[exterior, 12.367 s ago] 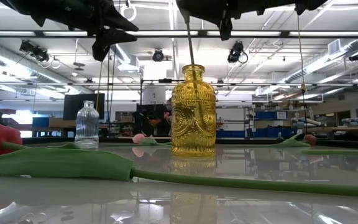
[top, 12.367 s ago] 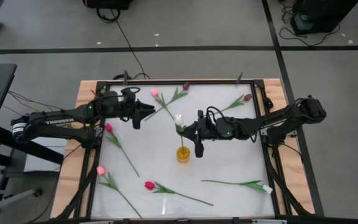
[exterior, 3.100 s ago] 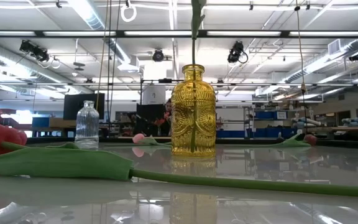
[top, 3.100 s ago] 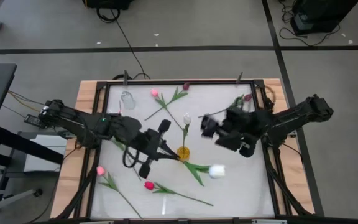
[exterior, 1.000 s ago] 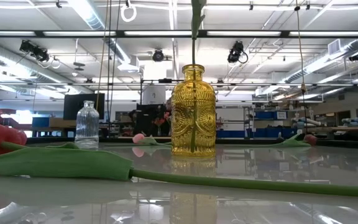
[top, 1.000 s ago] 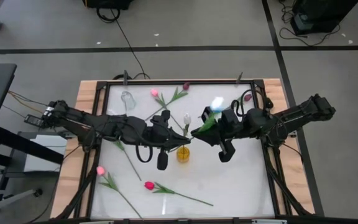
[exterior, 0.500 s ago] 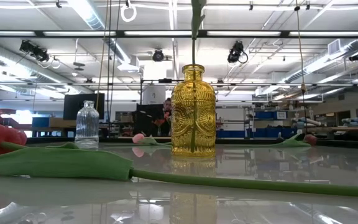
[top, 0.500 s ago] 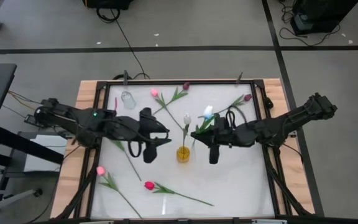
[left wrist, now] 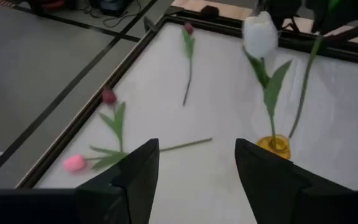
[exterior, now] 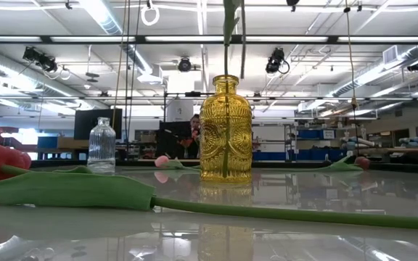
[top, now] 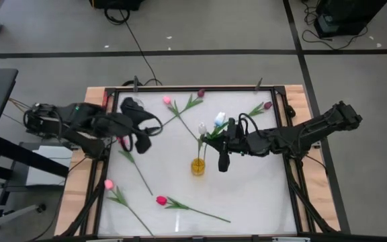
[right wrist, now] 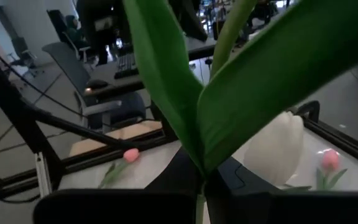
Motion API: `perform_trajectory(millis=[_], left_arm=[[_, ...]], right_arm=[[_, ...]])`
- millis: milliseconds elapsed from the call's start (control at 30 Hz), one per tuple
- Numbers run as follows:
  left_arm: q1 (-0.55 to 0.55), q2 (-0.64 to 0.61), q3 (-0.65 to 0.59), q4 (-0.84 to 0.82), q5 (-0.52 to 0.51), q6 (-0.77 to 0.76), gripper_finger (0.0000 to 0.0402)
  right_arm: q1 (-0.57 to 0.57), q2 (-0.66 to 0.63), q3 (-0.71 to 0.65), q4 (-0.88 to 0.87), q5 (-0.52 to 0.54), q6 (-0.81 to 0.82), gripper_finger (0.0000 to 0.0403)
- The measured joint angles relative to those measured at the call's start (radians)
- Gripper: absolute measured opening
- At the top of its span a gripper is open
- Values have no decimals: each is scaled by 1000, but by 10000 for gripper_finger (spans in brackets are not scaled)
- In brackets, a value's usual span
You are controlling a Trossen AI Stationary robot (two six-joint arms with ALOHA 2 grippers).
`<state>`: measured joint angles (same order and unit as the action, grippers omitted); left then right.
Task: Sort flowers into vase by color
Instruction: Put the white tulip into the yellow flower vase
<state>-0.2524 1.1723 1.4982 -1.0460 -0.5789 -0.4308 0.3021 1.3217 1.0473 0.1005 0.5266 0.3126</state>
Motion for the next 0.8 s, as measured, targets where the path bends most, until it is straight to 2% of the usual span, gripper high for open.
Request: perform_trajectory(millis=[267,533,800], left_arm=[[9,-100,0,-100,-4,-24,217],[9,-135,0,-171,-11,-50,217],[9,-135,0,-222,-30,-75,217]], right_arm=[[-35,2,0,42,-43,-31,17],[-39,7,0,83,-57,-67,18],[-49,121,0,83,-106,-62,19]])
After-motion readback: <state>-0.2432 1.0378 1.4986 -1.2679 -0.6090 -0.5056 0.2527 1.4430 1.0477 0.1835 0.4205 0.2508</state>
